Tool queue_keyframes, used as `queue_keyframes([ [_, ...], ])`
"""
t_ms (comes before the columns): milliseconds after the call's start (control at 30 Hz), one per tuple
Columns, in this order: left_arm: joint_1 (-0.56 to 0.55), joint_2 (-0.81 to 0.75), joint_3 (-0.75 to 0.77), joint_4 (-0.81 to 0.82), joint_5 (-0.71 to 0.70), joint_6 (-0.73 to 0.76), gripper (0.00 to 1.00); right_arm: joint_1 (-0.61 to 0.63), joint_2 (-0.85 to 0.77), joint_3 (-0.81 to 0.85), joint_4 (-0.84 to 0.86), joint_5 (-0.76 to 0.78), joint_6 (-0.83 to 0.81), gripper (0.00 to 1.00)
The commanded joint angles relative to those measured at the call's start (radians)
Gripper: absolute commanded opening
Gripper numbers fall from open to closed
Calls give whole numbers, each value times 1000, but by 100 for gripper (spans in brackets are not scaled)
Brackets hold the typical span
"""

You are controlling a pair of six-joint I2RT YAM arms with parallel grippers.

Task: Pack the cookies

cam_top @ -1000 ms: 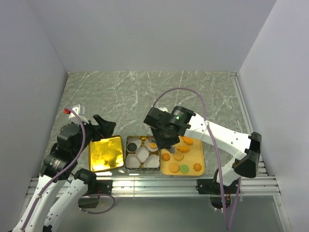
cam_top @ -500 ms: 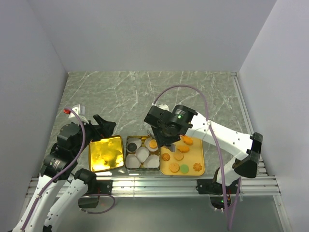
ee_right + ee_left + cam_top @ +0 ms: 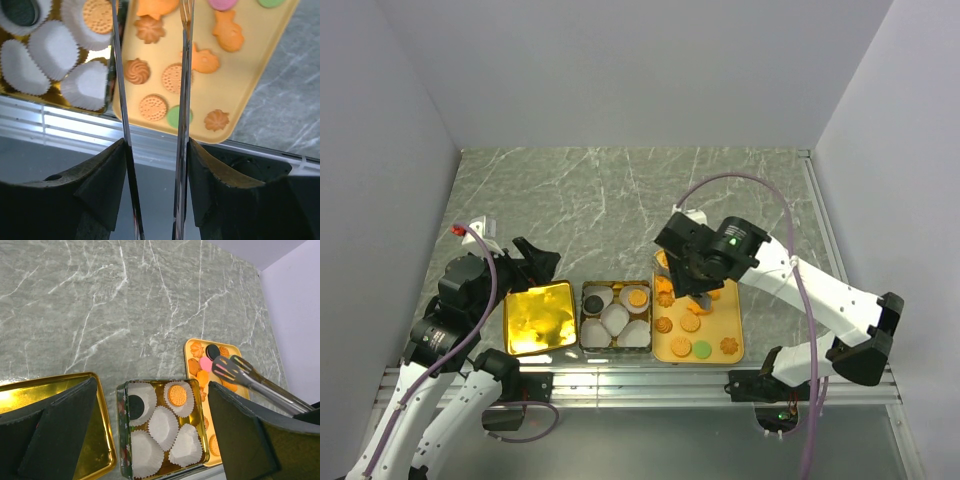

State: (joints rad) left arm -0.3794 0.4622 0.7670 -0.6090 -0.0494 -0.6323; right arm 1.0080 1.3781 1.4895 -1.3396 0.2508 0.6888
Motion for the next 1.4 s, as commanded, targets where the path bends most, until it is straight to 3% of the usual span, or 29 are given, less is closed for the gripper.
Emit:
queue_keyframes([
  [0,-3,6,-2,32,10,-1,99,-35,-59,-43,20,7,-3,57],
  [433,-4,6,-2,29,6,-4,100,-49,-8,-138,99,-48,-31,57],
  [1367,-4,9,2,22,-15,-10,99,-54,99,-184,137,-42,-71,57],
])
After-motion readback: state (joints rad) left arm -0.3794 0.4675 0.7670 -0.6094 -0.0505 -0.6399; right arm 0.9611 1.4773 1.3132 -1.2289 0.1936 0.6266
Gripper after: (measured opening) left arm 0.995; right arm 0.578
